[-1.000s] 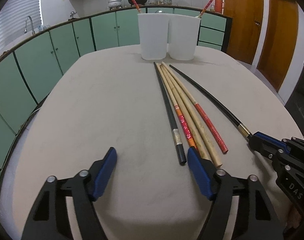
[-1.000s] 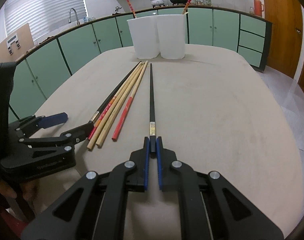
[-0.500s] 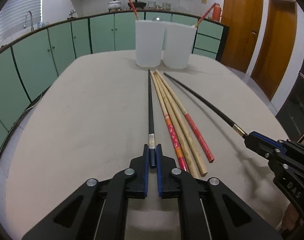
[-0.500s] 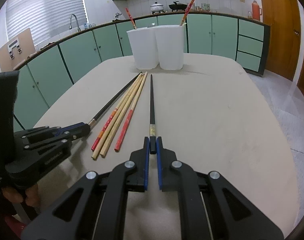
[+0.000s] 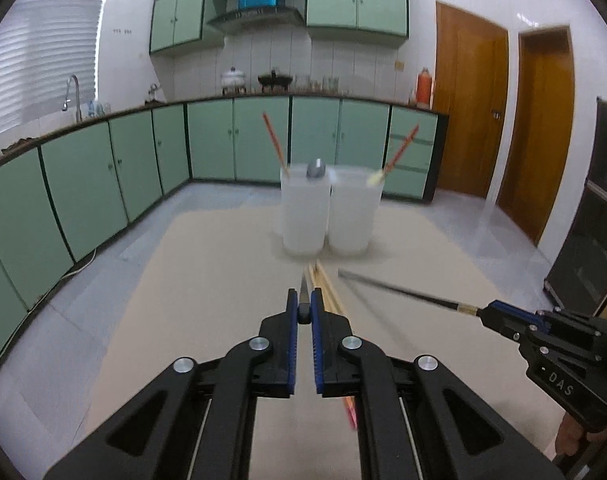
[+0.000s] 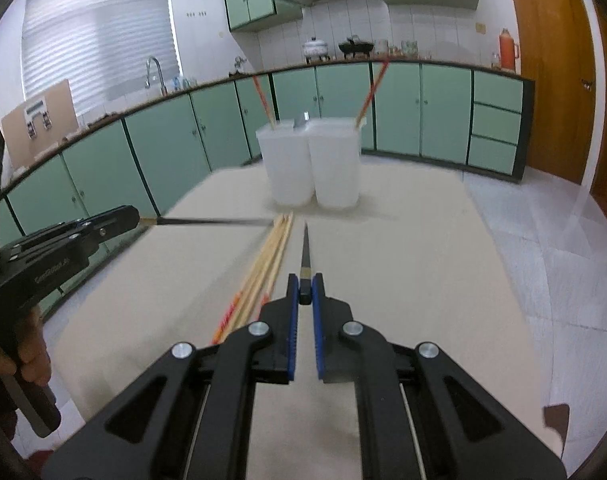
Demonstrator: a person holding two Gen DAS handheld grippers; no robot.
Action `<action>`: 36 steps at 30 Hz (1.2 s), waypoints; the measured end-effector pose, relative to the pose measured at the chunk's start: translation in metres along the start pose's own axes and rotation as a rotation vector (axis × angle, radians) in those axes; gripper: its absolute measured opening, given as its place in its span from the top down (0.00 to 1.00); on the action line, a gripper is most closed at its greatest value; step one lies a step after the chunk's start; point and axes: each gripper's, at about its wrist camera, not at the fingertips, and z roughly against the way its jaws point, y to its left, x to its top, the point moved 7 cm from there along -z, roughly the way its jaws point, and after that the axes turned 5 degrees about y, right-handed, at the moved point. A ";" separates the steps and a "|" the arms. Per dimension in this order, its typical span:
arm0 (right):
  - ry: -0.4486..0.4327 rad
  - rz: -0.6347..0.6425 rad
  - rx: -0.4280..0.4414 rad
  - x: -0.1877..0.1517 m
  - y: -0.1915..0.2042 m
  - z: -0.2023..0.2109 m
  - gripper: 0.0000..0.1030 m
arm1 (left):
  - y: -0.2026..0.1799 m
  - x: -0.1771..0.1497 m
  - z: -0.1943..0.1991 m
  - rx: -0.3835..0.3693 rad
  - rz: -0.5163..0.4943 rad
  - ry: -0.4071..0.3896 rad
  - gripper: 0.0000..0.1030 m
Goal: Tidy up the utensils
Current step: 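Lift both black chopsticks and carry them above the white utensil holder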
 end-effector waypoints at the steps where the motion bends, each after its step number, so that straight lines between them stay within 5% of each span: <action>1: -0.012 0.004 0.003 0.008 0.001 0.004 0.94 | 0.001 0.008 0.003 -0.002 0.001 -0.017 0.94; 16: -0.040 0.013 0.071 0.116 -0.011 0.021 0.94 | 0.011 0.083 0.005 -0.066 0.019 -0.055 0.94; 36: -0.073 0.074 0.129 0.165 -0.009 0.034 0.94 | 0.008 0.127 0.025 -0.092 -0.020 -0.150 0.94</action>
